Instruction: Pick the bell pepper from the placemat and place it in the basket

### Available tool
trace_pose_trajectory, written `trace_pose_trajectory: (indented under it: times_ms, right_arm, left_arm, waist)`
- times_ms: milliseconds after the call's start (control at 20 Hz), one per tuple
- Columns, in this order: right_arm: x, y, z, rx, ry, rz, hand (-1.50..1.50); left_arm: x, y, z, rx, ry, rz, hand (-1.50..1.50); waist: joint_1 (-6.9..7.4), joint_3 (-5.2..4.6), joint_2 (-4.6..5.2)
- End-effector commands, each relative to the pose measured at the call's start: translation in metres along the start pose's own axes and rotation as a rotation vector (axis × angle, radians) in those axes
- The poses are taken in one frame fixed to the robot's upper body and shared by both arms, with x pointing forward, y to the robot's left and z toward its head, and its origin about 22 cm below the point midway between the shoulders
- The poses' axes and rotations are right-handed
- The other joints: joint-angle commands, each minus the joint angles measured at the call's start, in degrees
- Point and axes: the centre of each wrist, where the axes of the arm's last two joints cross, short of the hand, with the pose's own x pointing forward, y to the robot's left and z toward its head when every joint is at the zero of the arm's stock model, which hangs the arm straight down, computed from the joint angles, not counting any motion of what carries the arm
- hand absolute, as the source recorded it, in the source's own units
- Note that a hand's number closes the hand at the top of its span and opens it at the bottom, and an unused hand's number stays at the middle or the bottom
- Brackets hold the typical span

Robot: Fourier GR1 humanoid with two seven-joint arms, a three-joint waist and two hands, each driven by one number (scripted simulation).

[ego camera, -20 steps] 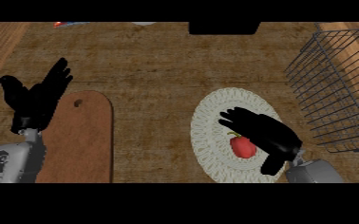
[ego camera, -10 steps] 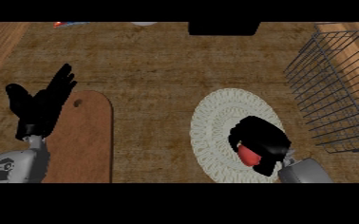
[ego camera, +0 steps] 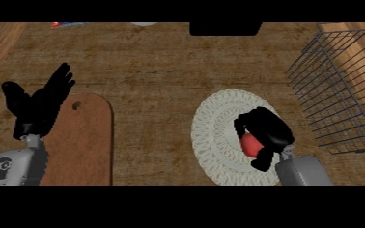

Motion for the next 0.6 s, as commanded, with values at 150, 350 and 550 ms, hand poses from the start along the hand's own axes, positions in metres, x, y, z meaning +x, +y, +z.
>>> trace_pose_trajectory:
  times_ms: [150,350,550]
  right_arm:
    - [-0.026,-0.015,-0.002,-0.253,0.626,-0.336,1.50]
    - [-0.033,-0.055,-0.011,-0.516,0.805,-0.495,1.50]
    - [-0.019,-0.118,-0.028,-0.877,0.868,-0.605,1.50]
  left_arm:
    - [-0.002,0.002,0.001,0.019,0.001,0.008,0.00]
    - [0.004,-0.005,-0.001,-0.012,-0.021,0.010,0.00]
    - [0.010,-0.016,-0.006,-0.072,-0.036,-0.010,0.00]
  waist:
    - [-1.49,0.96,1.24]
    - [2.21,1.38,1.27]
    - [5.50,1.08,1.29]
